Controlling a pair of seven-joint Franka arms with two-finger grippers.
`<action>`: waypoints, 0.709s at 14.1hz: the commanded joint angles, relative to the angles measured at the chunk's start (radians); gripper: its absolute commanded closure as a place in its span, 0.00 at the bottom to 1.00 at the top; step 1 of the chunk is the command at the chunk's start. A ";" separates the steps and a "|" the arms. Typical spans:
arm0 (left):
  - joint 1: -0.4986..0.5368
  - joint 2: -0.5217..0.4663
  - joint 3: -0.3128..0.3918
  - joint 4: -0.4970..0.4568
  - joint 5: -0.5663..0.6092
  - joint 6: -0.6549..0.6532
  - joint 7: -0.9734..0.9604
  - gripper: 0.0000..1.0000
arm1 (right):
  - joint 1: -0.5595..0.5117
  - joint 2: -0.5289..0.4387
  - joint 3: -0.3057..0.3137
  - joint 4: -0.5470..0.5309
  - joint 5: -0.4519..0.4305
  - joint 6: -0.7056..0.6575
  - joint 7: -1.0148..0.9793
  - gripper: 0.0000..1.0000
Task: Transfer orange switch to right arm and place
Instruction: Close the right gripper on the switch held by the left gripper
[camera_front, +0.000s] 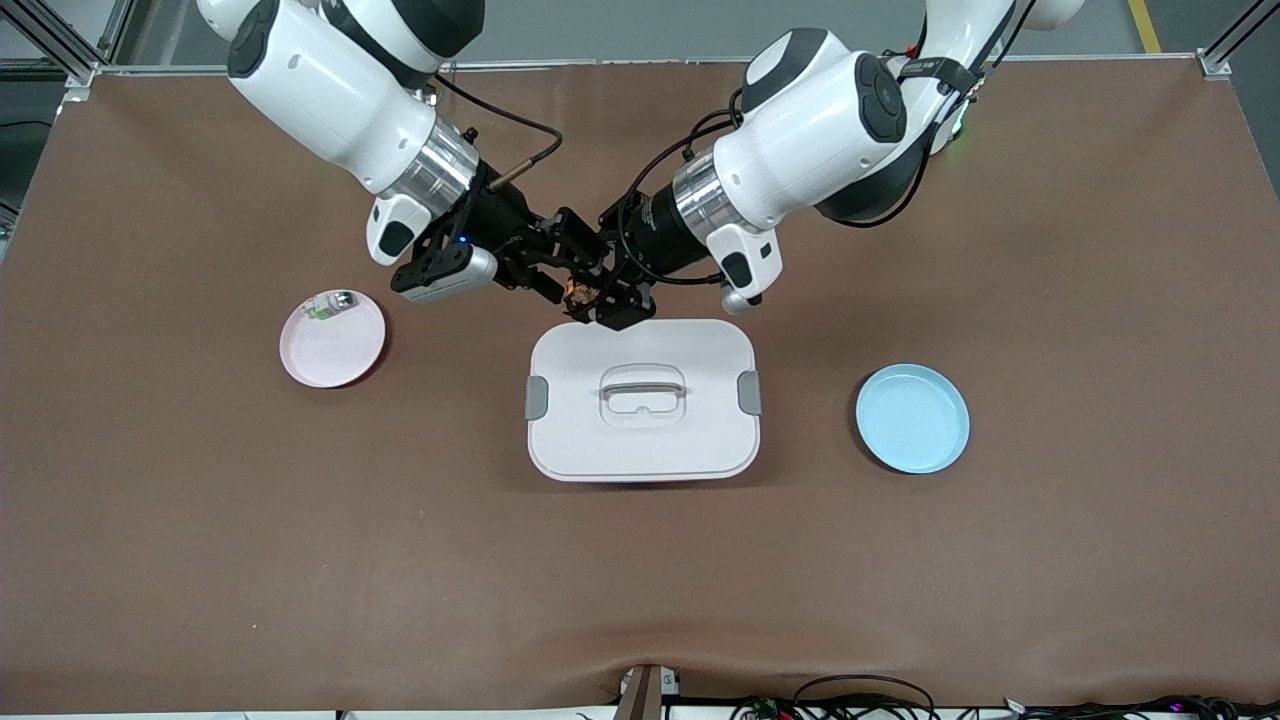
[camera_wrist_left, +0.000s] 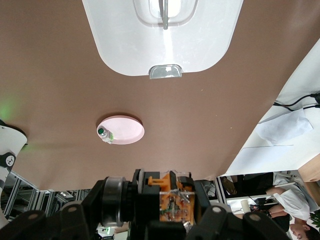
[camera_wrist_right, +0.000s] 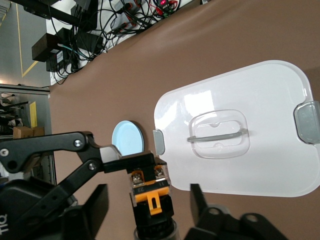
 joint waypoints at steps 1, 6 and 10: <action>-0.007 0.005 0.001 0.012 0.026 0.009 -0.025 0.72 | 0.016 0.017 -0.014 0.037 0.004 -0.011 0.010 0.98; -0.007 0.006 0.001 0.012 0.027 0.009 -0.023 0.71 | 0.016 0.017 -0.014 0.034 0.004 -0.014 0.015 1.00; -0.008 0.006 0.001 0.014 0.040 0.009 -0.019 0.56 | 0.016 0.017 -0.014 0.034 0.004 -0.016 0.015 1.00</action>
